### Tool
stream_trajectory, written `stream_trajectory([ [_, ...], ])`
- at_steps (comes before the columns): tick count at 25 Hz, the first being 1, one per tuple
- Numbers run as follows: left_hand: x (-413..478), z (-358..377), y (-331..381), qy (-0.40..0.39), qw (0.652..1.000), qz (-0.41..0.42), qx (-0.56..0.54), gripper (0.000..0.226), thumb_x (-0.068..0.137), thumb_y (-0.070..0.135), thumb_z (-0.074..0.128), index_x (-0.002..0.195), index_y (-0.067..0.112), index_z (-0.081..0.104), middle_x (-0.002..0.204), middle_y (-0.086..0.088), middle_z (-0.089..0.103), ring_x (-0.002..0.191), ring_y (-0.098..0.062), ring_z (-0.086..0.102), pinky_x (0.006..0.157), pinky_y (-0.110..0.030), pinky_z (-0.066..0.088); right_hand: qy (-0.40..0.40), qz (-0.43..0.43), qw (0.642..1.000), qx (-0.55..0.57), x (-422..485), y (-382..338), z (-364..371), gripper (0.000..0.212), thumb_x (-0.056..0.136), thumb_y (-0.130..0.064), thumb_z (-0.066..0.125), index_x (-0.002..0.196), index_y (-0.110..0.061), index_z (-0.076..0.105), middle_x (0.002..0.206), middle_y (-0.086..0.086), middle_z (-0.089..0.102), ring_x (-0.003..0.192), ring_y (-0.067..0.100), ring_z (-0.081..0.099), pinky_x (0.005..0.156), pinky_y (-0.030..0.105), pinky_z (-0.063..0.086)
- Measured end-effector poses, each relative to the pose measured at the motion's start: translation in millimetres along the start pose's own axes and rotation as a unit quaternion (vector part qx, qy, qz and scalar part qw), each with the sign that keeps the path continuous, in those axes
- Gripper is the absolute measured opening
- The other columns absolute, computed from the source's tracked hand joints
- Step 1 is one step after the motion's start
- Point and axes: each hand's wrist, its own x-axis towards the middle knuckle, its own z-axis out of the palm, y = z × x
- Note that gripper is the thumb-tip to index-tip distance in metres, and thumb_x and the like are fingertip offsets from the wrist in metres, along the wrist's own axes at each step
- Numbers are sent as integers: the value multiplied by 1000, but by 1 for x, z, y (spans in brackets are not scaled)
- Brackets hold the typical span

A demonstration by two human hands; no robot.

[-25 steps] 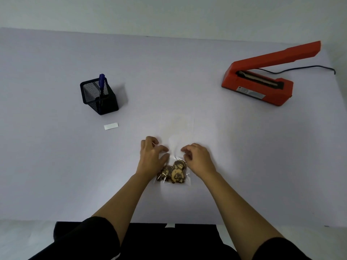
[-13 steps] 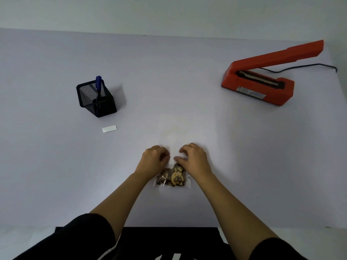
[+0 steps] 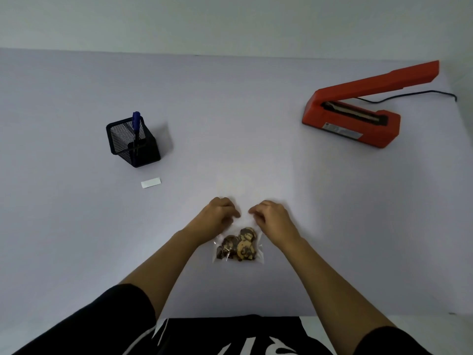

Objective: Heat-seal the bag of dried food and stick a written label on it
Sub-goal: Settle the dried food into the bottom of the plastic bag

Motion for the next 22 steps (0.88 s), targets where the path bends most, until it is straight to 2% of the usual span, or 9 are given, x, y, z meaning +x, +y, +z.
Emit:
stream_trajectory([
  [3,6,-9,-9,-14,1000,20,8,23,82,0,63,104,4,70,104,-14,64,94,-28,59,81,-23,40,3,10,1000,5,4,0,-1,27,87,-6,57,112,-7,66,109,10,65,100,23,61,90,28,48],
  [6,6,-9,-14,2,999,37,19,23,79,-3,66,101,2,71,99,-16,66,89,-32,63,80,-25,43,18,16,1000,6,7,0,0,23,88,-10,60,109,-7,68,107,10,67,98,22,62,89,27,48],
  [9,9,-8,-22,10,999,27,35,34,76,1,71,109,-1,66,107,-20,63,94,-38,59,84,-31,41,12,17,1000,-3,10,0,-1,25,88,-9,59,112,-6,66,111,10,65,102,23,61,91,28,47],
  [15,21,-26,-31,-45,998,-14,32,66,79,30,72,135,7,46,138,-12,44,125,-28,39,105,-30,29,-66,17,996,-52,31,-6,-19,61,81,-13,69,135,-8,42,133,8,44,123,24,42,102,30,36],
  [22,41,-41,-28,-94,992,-55,61,102,68,47,77,146,10,22,151,-6,20,136,-23,18,113,-30,19,-107,31,985,-133,55,-15,-30,95,66,-19,81,142,-9,24,139,9,30,125,26,36,100,34,40],
])
